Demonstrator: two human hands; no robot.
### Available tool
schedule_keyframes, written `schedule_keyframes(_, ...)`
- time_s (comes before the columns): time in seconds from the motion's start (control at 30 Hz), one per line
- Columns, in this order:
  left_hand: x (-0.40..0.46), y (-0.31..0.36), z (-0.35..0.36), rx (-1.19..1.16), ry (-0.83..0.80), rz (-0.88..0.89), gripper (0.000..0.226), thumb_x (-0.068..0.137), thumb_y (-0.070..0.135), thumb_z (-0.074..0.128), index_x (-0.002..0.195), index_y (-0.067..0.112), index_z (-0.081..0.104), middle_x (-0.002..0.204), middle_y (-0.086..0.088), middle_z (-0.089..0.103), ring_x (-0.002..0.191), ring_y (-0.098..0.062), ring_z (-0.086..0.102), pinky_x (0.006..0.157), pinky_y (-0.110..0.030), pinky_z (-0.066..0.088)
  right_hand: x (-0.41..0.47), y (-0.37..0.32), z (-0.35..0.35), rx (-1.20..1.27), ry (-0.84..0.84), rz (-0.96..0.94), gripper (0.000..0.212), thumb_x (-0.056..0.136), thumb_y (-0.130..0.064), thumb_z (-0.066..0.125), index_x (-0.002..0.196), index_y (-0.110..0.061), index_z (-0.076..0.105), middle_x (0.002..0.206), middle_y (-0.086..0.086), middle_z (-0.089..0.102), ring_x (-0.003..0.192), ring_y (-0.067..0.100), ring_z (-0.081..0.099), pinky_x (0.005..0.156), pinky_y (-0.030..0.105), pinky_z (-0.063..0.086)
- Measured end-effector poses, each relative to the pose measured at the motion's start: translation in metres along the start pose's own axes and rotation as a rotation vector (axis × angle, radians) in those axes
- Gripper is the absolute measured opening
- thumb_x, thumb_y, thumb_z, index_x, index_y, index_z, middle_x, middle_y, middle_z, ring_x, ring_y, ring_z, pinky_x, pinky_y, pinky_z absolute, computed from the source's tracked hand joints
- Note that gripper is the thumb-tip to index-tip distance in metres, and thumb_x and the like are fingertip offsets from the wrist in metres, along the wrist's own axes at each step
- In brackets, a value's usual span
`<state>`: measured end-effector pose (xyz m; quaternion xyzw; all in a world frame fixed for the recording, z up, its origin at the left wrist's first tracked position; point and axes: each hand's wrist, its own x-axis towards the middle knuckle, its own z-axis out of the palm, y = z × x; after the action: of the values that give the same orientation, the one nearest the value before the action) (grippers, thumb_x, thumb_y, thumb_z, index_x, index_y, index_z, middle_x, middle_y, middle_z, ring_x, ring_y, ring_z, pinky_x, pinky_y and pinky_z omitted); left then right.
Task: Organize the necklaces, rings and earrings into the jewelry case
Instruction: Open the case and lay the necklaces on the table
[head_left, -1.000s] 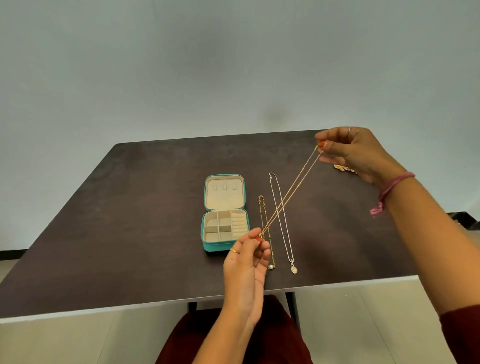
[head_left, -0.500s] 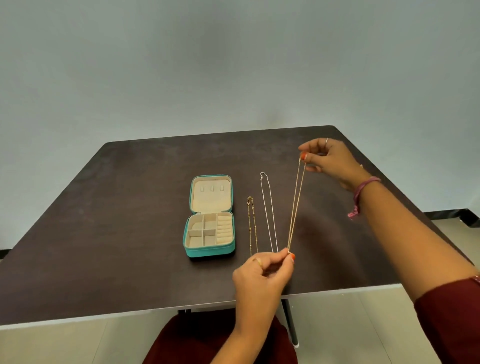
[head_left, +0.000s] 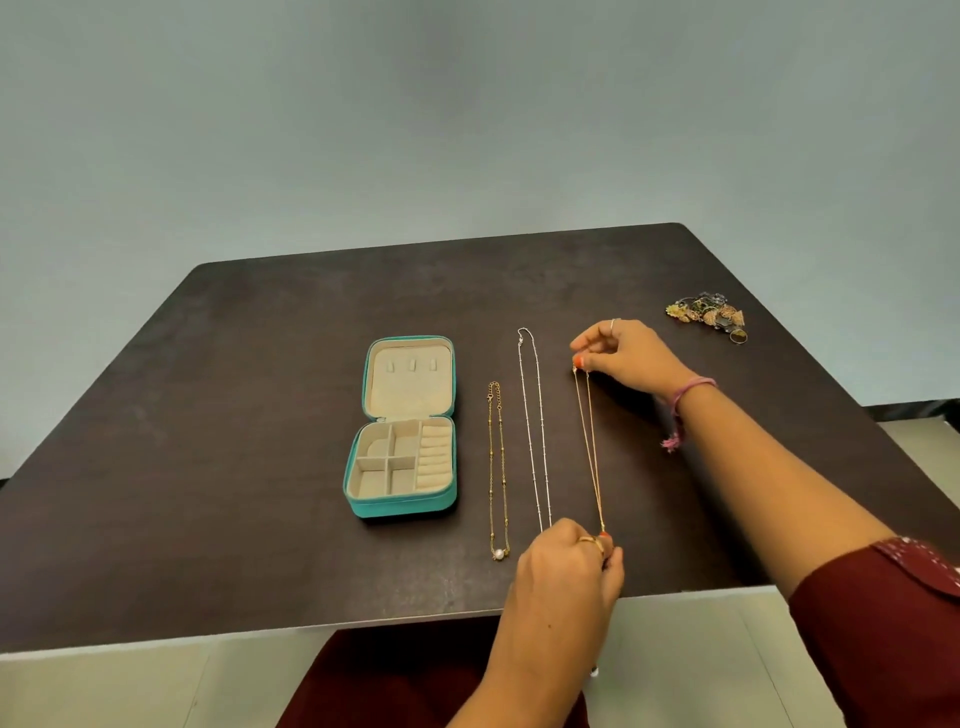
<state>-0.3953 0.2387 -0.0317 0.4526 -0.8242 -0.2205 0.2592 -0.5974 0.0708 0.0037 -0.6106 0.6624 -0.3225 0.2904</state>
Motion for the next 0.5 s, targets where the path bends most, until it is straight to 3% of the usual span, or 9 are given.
schedule_keyframes(0.07, -0.001, 0.002, 0.003, 0.050, 0.023, 0.025, 0.044, 0.088, 0.039, 0.037, 0.066, 0.015, 0.067, 0.068, 0.006, 0.053, 0.054, -0.008, 0.054, 0.044, -0.018, 0.044, 0.001, 0.001, 0.000, -0.011, -0.005, -0.003, 0.015, 0.083, -0.009, 0.070, 0.094, -0.019, 0.066, 0.088, 0.002, 0.072, 0.085, 0.014, 0.068, 0.087, 0.024, 0.049)
schedule_keyframes(0.17, -0.006, 0.009, 0.003, -0.022, 0.007, -0.011, 0.056, 0.085, 0.047, 0.019, 0.092, 0.012, 0.063, 0.095, -0.004, 0.059, 0.086, -0.019, 0.056, 0.069, -0.023, 0.036, 0.001, 0.003, 0.000, -0.026, -0.004, -0.017, 0.014, 0.083, -0.012, 0.070, 0.095, -0.018, 0.067, 0.089, 0.002, 0.073, 0.085, 0.012, 0.068, 0.086, 0.022, 0.049)
schedule_keyframes(0.27, -0.011, 0.010, 0.003, -0.063, 0.002, 0.013, 0.059, 0.085, 0.049, 0.015, 0.103, 0.015, 0.059, 0.106, -0.004, 0.055, 0.097, -0.019, 0.051, 0.077, -0.022, 0.033, 0.001, 0.004, 0.001, -0.055, 0.019, -0.033, 0.016, 0.083, -0.014, 0.071, 0.098, -0.017, 0.068, 0.087, -0.001, 0.072, 0.083, 0.008, 0.066, 0.077, 0.012, 0.046)
schedule_keyframes(0.37, -0.010, 0.010, 0.003, -0.056, -0.001, 0.015, 0.035, 0.098, 0.036, 0.035, 0.103, 0.012, 0.060, 0.105, -0.003, 0.054, 0.096, -0.017, 0.051, 0.077, -0.022, 0.036, 0.001, 0.004, 0.002, -0.097, 0.023, -0.042, 0.017, 0.082, -0.016, 0.072, 0.099, -0.017, 0.069, 0.087, -0.003, 0.071, 0.082, 0.005, 0.065, 0.073, 0.006, 0.042)
schedule_keyframes(0.5, -0.003, 0.008, 0.001, -0.001, -0.006, -0.028, 0.038, 0.092, 0.035, 0.040, 0.089, 0.012, 0.070, 0.086, 0.005, 0.056, 0.071, -0.009, 0.059, 0.060, -0.019, 0.050, 0.001, 0.002, 0.001, -0.070, 0.018, -0.036, 0.022, 0.080, -0.011, 0.074, 0.101, -0.014, 0.069, 0.089, 0.000, 0.072, 0.083, 0.008, 0.067, 0.078, 0.010, 0.045)
